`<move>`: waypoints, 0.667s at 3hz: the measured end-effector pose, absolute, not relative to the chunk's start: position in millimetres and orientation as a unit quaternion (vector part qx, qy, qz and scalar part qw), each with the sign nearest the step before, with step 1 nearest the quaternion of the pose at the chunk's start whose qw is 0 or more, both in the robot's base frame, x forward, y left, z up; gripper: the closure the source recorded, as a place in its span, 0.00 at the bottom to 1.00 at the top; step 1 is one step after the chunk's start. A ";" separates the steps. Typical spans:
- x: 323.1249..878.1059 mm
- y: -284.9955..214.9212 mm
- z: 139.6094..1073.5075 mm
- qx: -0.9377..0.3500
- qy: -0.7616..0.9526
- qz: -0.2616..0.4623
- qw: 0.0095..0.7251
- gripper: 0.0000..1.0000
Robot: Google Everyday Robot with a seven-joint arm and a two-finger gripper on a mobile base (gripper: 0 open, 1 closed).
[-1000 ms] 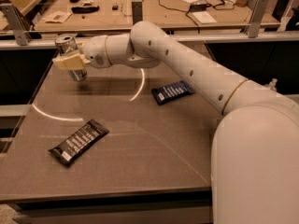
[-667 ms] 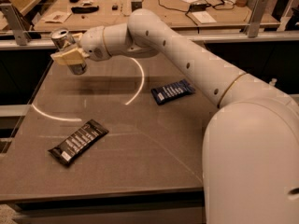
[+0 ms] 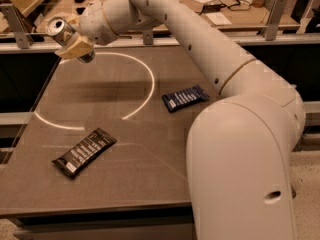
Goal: Knock coke can over
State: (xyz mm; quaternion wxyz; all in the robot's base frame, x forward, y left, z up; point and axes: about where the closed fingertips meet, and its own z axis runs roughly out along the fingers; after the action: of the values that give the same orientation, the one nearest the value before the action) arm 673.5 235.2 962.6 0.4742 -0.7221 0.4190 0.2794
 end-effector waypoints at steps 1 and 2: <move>657.5 228.1 970.1 -0.794 0.357 0.231 0.435 1.00; 639.5 214.3 969.4 -0.854 0.298 0.171 0.390 1.00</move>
Offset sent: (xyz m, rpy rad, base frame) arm -0.0541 -0.0514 0.0014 -0.4993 -0.4746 0.3678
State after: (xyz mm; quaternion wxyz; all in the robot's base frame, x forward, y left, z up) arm 639.5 214.3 969.4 0.3896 -0.8544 0.2983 0.1709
